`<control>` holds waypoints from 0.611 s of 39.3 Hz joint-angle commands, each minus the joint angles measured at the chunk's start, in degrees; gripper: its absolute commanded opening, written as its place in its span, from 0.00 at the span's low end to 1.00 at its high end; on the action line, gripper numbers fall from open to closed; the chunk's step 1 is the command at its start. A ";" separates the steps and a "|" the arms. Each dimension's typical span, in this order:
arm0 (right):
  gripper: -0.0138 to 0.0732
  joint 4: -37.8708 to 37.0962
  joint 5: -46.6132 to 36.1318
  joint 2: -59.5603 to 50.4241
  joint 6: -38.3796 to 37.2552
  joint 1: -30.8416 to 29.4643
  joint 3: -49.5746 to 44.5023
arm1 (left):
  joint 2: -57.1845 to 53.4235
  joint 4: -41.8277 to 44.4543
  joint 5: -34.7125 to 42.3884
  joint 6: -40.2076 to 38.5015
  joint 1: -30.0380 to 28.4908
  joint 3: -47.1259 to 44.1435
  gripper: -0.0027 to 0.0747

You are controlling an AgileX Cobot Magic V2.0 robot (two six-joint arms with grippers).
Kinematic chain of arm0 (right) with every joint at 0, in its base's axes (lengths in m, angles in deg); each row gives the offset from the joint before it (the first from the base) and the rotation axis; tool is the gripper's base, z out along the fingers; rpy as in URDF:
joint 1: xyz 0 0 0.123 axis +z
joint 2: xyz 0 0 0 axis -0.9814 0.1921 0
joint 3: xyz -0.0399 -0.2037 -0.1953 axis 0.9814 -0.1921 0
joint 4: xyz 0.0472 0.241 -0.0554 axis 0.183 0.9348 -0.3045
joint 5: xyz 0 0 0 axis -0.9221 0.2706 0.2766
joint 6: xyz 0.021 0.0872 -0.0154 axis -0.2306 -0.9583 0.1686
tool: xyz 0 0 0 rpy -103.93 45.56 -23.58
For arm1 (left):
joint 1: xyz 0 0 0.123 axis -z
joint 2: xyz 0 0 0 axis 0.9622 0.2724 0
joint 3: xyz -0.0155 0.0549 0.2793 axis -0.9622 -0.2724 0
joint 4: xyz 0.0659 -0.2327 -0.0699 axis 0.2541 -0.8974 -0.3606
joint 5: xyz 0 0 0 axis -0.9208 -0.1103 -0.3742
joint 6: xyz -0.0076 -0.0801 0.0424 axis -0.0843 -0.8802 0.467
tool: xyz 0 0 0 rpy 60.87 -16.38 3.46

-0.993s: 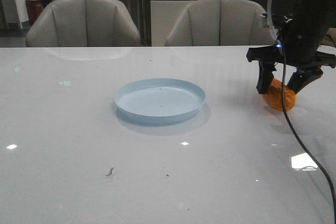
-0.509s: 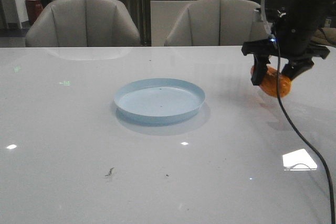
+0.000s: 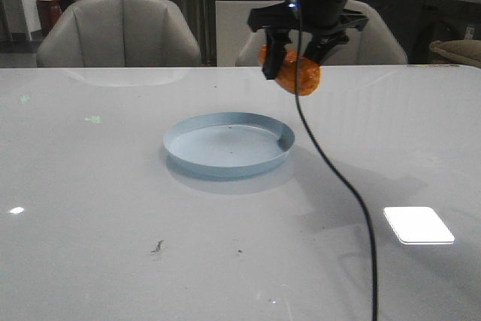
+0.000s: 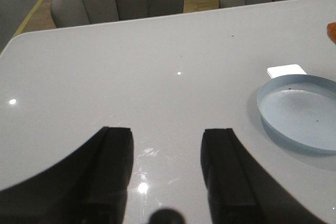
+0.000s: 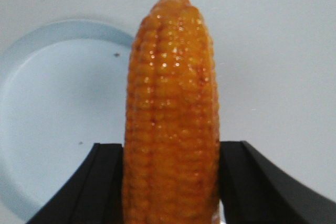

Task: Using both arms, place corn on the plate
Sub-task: 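Carry the corn with the right gripper and lower it onto the plate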

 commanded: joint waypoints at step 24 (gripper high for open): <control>0.54 0.58 -2.49 4.06 0.65 6.73 2.25 | -0.15 -0.33 4.69 0.01 0.03 1.74 0.52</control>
